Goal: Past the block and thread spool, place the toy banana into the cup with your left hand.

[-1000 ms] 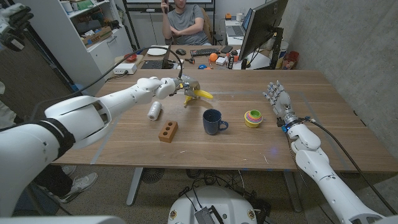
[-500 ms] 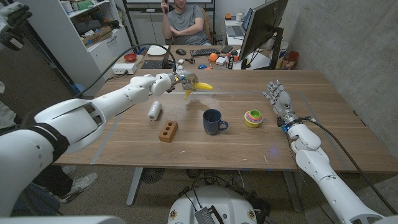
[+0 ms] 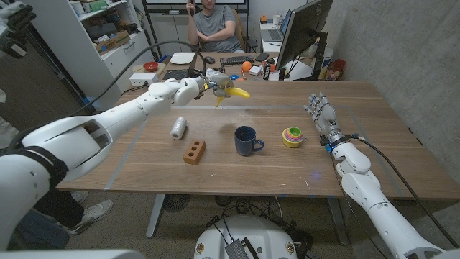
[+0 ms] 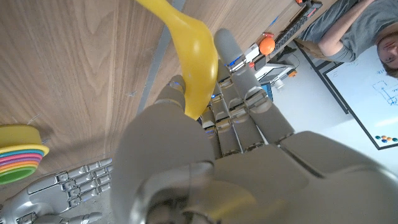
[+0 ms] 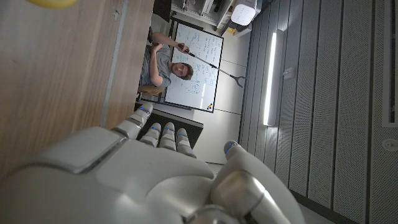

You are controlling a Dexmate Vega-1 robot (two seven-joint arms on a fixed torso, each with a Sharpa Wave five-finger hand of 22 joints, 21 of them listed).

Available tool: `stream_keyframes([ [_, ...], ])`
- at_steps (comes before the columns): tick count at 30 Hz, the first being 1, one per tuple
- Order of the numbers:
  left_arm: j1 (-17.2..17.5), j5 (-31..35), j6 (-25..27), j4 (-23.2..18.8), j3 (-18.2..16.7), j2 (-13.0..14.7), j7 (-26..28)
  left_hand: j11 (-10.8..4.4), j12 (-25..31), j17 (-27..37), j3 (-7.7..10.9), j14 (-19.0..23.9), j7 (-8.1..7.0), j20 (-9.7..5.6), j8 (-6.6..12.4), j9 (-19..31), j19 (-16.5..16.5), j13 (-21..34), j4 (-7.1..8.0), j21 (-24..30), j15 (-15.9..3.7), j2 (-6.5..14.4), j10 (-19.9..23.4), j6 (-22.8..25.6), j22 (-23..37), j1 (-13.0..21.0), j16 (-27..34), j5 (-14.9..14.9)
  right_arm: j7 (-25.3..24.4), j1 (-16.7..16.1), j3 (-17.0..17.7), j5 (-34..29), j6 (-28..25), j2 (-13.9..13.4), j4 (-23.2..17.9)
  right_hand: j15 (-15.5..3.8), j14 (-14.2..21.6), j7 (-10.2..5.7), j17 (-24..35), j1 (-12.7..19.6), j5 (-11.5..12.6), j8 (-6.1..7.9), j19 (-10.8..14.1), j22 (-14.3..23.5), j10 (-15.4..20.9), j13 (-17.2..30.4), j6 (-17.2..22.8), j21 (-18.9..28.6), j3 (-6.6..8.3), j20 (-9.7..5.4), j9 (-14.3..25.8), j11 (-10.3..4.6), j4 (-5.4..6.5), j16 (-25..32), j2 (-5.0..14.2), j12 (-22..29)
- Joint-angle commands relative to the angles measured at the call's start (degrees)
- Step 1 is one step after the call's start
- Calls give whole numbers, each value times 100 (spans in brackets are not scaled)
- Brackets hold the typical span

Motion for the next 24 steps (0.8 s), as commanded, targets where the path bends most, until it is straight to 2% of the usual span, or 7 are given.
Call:
stream_keyframes([
  [1, 89, 552, -139, -819, -274, 196, 195, -439, -19, 9, 290, 447, 41, -20, -29, 11, -36, 29, 113, 45, -914, 87, 410, 149, 13, 80, -19, -25, -1, -25, 34, 39, 64, -4, 23, 3, 6, 12, 3, 59, 25, 12, 37, 14, 14, 12, 40, 37, -35, -77, 24, -16, 4, 17, 37, 11],
  [4, 159, 673, -160, -987, -358, 266, 304, -501, -33, 10, 305, 440, 29, -21, -47, 11, -55, 38, 109, 49, -915, 72, 403, 156, 13, 84, -42, -35, -17, -13, 30, 27, 67, 0, 41, 4, 6, 14, 3, 60, 25, 12, 34, 14, 14, 12, 42, 35, -37, -79, 24, -14, 4, 17, 37, 11],
  [6, 200, 891, -119, -1171, -376, 350, 355, -479, -41, 14, 313, 439, 11, -18, -58, 11, -62, 40, 108, 53, -915, 64, 402, 159, 14, 84, -53, -41, -10, -12, 27, 31, 56, -6, 35, 5, 5, 12, 3, 60, 25, 12, 33, 14, 14, 12, 43, 35, -38, -77, 24, -17, 4, 17, 36, 11],
  [14, 383, 987, -226, -1514, -623, 537, 336, -501, -56, 24, 337, 434, -25, -12, -80, 12, -108, 52, 98, 52, -919, 50, 402, 172, 16, 95, -77, -54, -55, -6, 0, -24, 3, -48, -39, 7, 6, 15, 3, 62, 26, 11, 32, 14, 10, 12, 42, 33, -43, -73, 25, -10, 4, 17, 35, 10],
  [24, 669, 1090, -422, -1995, -1022, 839, 632, -555, -78, 49, 380, 432, -73, -8, -120, 14, -164, 74, 76, 66, -921, 24, 422, 199, 20, 117, -114, -78, -185, -58, -35, -85, -6, -58, -207, 7, 0, 19, 4, 62, 26, 9, 30, 14, 8, 12, 39, 32, -51, -70, 25, -3, 4, 15, 31, 9],
])
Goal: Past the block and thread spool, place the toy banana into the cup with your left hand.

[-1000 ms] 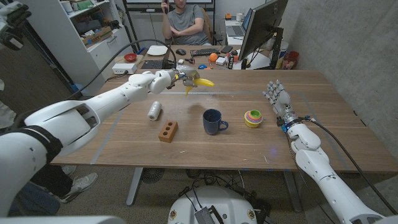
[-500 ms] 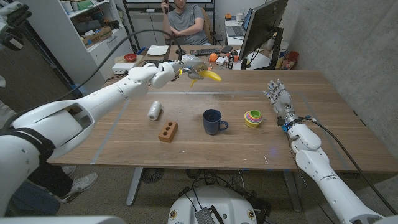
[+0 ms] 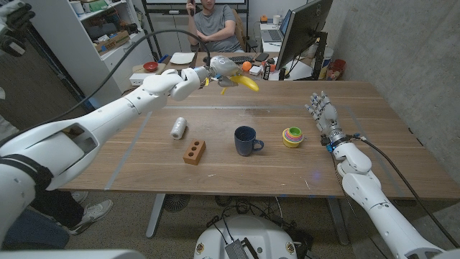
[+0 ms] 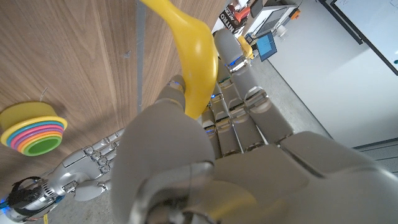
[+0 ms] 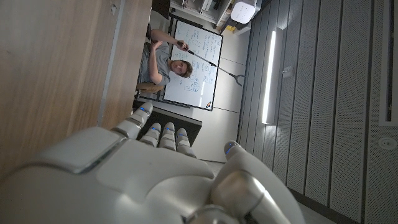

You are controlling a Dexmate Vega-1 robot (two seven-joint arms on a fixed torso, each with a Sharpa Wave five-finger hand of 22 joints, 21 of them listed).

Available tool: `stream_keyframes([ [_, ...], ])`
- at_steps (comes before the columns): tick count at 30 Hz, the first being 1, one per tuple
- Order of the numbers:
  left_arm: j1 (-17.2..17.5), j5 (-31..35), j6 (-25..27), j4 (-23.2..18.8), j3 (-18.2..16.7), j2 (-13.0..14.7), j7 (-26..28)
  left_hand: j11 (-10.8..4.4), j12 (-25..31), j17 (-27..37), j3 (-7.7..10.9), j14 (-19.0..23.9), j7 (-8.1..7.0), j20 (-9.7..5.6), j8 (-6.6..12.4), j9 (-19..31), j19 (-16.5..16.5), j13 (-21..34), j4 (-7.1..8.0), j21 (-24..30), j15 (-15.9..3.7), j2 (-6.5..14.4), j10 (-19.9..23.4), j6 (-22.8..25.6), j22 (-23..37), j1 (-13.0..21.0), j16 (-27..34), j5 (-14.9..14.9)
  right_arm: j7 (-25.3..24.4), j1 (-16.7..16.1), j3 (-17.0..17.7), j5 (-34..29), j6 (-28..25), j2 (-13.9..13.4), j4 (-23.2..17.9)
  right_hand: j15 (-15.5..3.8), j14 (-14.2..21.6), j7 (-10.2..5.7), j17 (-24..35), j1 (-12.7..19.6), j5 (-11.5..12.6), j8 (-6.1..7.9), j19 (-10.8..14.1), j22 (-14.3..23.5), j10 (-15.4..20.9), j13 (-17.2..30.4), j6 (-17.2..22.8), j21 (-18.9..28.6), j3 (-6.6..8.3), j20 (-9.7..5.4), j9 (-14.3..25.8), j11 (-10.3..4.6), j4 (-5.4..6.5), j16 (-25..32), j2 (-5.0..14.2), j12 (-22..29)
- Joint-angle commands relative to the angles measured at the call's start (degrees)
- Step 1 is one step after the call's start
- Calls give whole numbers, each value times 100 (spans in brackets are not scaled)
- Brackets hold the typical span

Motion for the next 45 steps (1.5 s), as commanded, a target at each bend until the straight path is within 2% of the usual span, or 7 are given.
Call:
stream_keyframes([
  [1, 303, 364, -159, -655, -407, 346, 343, -482, -12, 30, 384, 432, -59, -8, -18, 11, -46, 24, 76, 45, -915, 63, 466, 134, 20, 78, -26, 0, -108, -48, -53, -92, -1, -34, -176, 8, 1, 16, 4, 63, 26, 10, 30, 14, 8, 13, 40, 32, -11, -71, 25, -6, -4, 15, 31, 9],
  [8, 424, 686, -292, -1022, -573, 542, 459, -483, -35, 45, 410, 431, -119, -3, -50, 14, -125, 39, 66, 44, -921, 45, 470, 148, 24, 83, -55, -20, -225, -140, -77, -102, 20, -32, -317, 2, 0, 13, 4, 63, 27, 9, 28, 14, 6, 13, 39, 30, -15, -77, 25, -8, -3, 15, 31, 9],
  [9, 439, 802, -292, -1071, -581, 571, 519, -532, -49, 47, 418, 424, -128, -3, -57, 15, -143, 41, 61, 45, -923, 40, 455, 155, 25, 86, -66, -25, -243, -153, -73, -85, 10, -29, -336, 5, 0, 17, 4, 64, 27, 9, 30, 14, 6, 13, 39, 31, -15, -73, 25, -5, -3, 15, 31, 9],
  [27, 581, 1733, -745, -1808, -724, 837, 1298, -572, -89, 71, 469, 417, -192, 1, -104, 19, -242, 72, 20, 65, -934, 6, 461, 194, 32, 118, -117, -57, -426, -377, -79, -52, 202, -48, -512, 8, 7, 27, 3, 68, 30, 10, 29, 14, 11, 12, 44, 30, -27, -72, 25, 6, -3, 17, 31, 11],
  [37, 717, 2414, -702, -2188, -777, 999, 1652, -593, -108, 83, 489, 422, -222, -13, -119, 22, -275, 85, 7, 77, -936, 1, 456, 213, 35, 128, -132, -70, -444, -433, -101, -8, 222, -82, -575, 8, 10, 27, 3, 68, 31, 11, 37, 13, 24, 12, 46, 32, -33, -72, 25, 1, -3, 18, 31, 16],
  [40, 757, 2898, -587, -2386, -747, 1127, 1800, -602, -115, 86, 496, 422, -249, -12, -125, 22, -295, 89, -2, 79, -941, -3, 455, 217, 36, 134, -138, -75, -446, -447, -106, 6, 232, -90, -593, 3, 15, 25, 3, 69, 31, 11, 38, 13, 25, 12, 48, 33, -34, -77, 25, -2, -3, 20, 31, 16],
  [45, 793, 3053, -645, -2545, -793, 1275, 1980, -608, -126, 90, 505, 405, -292, -10, -141, 24, -331, 98, -15, 84, -941, -19, 458, 214, 39, 141, -159, -86, -474, -487, -100, 11, 256, -109, -631, 3, 15, 28, 3, 70, 32, 11, 39, 13, 21, 12, 47, 32, -36, -76, 25, 1, -3, 19, 32, 14],
])
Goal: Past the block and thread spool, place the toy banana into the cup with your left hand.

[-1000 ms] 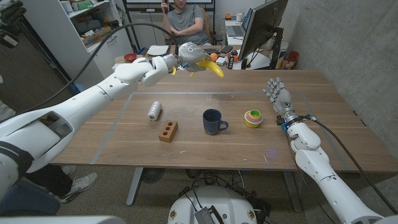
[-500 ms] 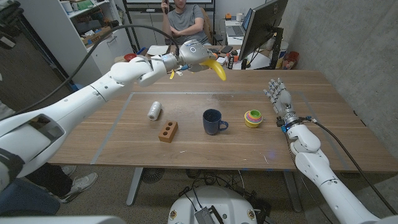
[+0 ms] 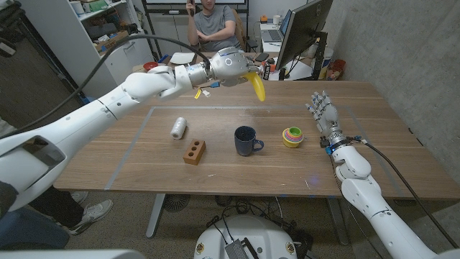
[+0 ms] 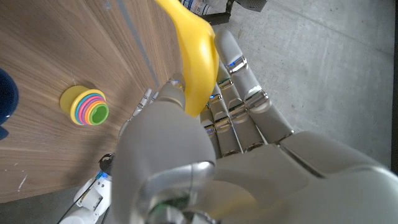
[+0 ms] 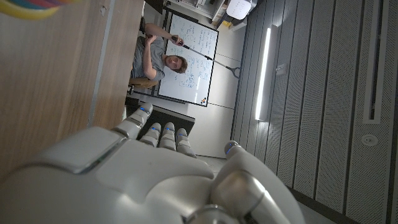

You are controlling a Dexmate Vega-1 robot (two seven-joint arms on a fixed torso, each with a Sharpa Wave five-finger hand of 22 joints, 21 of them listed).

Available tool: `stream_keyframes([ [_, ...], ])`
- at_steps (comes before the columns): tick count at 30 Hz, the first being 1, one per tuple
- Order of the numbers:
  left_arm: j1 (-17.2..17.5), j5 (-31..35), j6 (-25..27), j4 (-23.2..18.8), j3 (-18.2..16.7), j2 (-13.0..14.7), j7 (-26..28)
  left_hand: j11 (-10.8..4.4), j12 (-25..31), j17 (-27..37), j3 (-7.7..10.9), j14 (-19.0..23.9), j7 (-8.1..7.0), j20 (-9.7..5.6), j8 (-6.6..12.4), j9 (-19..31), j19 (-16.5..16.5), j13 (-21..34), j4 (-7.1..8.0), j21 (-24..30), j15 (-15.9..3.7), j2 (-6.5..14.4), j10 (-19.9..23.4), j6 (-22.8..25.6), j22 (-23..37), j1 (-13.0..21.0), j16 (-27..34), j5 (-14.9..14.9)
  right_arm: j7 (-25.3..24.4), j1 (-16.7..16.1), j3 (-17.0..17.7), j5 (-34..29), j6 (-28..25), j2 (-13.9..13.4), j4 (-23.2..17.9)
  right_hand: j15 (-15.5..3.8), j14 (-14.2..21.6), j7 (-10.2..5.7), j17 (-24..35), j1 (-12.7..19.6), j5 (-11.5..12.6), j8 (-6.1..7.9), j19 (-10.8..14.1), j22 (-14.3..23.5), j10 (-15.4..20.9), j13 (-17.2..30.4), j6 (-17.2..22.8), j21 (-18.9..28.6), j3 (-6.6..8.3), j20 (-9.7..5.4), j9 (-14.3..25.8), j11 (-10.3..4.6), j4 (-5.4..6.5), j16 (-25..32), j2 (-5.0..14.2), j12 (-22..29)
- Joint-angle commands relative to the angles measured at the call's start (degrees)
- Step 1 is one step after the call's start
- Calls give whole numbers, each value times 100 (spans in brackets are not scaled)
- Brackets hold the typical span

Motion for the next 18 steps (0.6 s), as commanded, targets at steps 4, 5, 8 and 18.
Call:
stream_keyframes([
  [4, 263, 792, -61, -930, -140, 543, 465, -471, -24, 16, 514, 394, -161, -113, -39, 30, -190, 23, -19, 67, -939, 77, 443, 83, 29, 46, -40, 5, -116, -121, -3, 57, 76, -49, -119, -2, 14, 4, 3, 70, 33, 11, 37, 13, 24, 12, 25, 31, -24, -77, 25, -3, 13, 19, 32, 15],
  [5, 286, 751, -106, -962, -148, 562, 474, -473, -25, 17, 516, 393, -173, -114, -43, 30, -188, 25, -20, 71, -939, 78, 446, 79, 29, 47, -42, 3, -94, -123, -6, 69, 82, -55, -118, 7, 17, 7, 3, 70, 33, 11, 40, 13, 24, 12, 26, 32, -25, -74, 25, -2, 13, 20, 32, 15],
  [8, 335, 1028, -111, -1076, -102, 630, 606, -475, -30, 20, 522, 394, -177, -120, -44, 32, -203, 28, -22, 72, -942, 82, 444, 84, 31, 49, -46, 0, -131, -138, -8, 50, 98, -60, -139, -2, 16, 5, 4, 71, 34, 11, 38, 13, 27, 12, 27, 31, -26, -78, 25, -6, 13, 19, 32, 16],
  [18, 348, 1756, -61, -1310, 16, 768, 820, -536, -53, 30, 550, 374, -246, -139, -68, 36, -287, 43, -55, 77, -952, 74, 442, 71, 37, 78, -74, -20, -130, -144, -24, 70, 139, -76, -137, 4, 20, 5, 3, 72, 36, 11, 40, 13, 24, 12, 28, 31, -31, -80, 25, -10, 14, 20, 35, 14],
])
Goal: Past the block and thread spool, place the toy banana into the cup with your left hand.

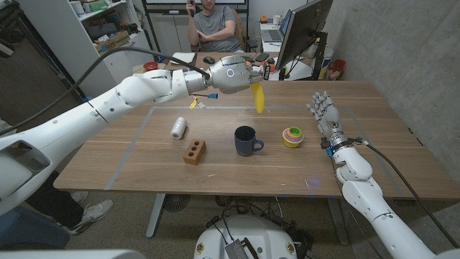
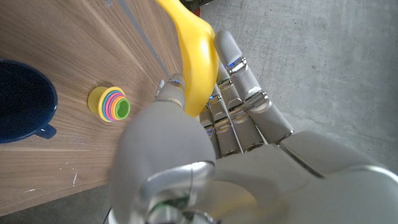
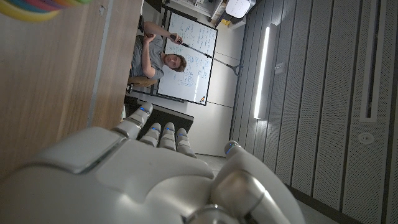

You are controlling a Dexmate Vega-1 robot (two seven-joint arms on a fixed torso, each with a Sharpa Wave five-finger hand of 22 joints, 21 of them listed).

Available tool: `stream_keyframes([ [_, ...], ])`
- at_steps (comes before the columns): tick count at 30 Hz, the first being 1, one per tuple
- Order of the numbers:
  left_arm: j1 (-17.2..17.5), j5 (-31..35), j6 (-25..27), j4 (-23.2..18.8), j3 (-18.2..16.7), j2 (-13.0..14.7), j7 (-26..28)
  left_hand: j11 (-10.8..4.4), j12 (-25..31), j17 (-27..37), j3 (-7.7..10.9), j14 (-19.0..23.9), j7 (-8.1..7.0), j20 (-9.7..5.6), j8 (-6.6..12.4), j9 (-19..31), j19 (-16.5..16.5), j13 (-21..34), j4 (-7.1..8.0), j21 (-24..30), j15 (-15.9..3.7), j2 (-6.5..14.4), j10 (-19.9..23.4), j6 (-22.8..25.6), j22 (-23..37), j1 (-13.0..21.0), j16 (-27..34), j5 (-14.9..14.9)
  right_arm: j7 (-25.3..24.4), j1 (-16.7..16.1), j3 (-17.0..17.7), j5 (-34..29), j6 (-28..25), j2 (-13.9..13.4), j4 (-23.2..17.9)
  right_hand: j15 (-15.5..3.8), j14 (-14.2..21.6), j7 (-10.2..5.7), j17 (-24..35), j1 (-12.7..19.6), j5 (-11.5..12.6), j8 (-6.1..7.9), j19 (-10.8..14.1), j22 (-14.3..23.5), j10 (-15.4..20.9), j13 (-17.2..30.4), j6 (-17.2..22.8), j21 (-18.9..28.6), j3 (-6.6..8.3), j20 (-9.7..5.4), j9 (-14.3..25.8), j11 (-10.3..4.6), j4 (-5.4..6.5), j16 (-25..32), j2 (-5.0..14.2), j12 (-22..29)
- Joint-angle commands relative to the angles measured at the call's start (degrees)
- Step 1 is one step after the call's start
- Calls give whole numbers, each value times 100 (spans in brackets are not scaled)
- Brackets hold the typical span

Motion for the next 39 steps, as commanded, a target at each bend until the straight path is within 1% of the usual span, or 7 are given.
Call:
stream_keyframes([
  [1, 82, 745, 4, -408, 120, 249, 278, -502, -39, 33, 554, 370, -166, -194, -12, 33, -246, 19, -61, 36, -952, 73, 465, 110, 10, 83, -34, 17, -34, -23, -19, 16, 55, -29, -17, 7, 17, 6, 3, 72, 36, 11, 41, 13, 29, 12, 28, 31, -9, -80, 25, -8, -9, 19, 35, 16],
  [10, 12, 1747, 267, -578, 273, 507, 481, -632, -91, 50, 608, 302, -332, -226, -42, 41, -436, 47, -162, 38, -974, 47, 424, 94, 27, 190, -93, -13, -68, -27, -26, 35, 56, -10, 4, 3, 21, 6, 3, 72, 37, 10, 43, 12, 30, 12, 26, 31, -14, -81, 25, -8, -8, 19, 36, 15],
  [12, 4, 1576, 181, -565, 245, 547, 521, -660, -110, 55, 617, 286, -371, -227, -53, 43, -474, 54, -183, 41, -980, 42, 398, 73, 31, 214, -105, -20, -93, -25, -27, 12, 69, -8, 5, 9, 19, 6, 3, 73, 37, 10, 44, 12, 30, 12, 27, 31, -15, -82, 25, -9, -8, 19, 36, 15],
  [13, 27, 1940, 355, -632, 291, 592, 552, -661, -120, 57, 619, 266, -389, -230, -64, 45, -490, 58, -192, 47, -978, 35, 383, 49, 34, 223, -116, -26, -94, -21, -27, 12, 75, -5, 9, 9, 21, 7, 3, 73, 37, 10, 44, 12, 28, 12, 26, 31, -16, -83, 25, -8, -8, 19, 36, 14],
  [27, -54, 2275, 375, -506, 514, 626, 824, -708, -153, 97, 647, 245, -458, -254, -58, 54, -554, 87, -270, 98, -1005, 31, 366, 81, 51, 332, -125, -63, -148, 10, -41, -9, 56, -11, 14, 9, 28, 8, 3, 73, 40, 9, 44, 12, 28, 12, 26, 29, -25, -83, 25, -7, -7, 20, 35, 13],
  [29, -95, 2054, 136, -544, 535, 628, 825, -712, -152, 104, 650, 250, -463, -258, -55, 56, -551, 90, -276, 109, -1008, 33, 379, 89, 53, 345, -121, -69, -199, 19, -39, -74, 105, -5, 17, 7, 29, 8, 3, 73, 40, 9, 43, 12, 29, 12, 26, 29, -26, -84, 25, -7, -6, 21, 35, 13],
  [39, -189, 2426, 195, -412, 736, 567, 850, -728, -162, 127, 623, 257, -478, -269, -52, 58, -570, 113, -250, 165, -993, 20, 402, 120, 66, 308, -123, -114, -111, 141, -70, -50, 43, -45, 21, 8, 28, 10, 3, 73, 43, 11, 24, 11, 30, 12, 31, 21, -33, -85, 25, -2, -4, 19, 37, 13],
])
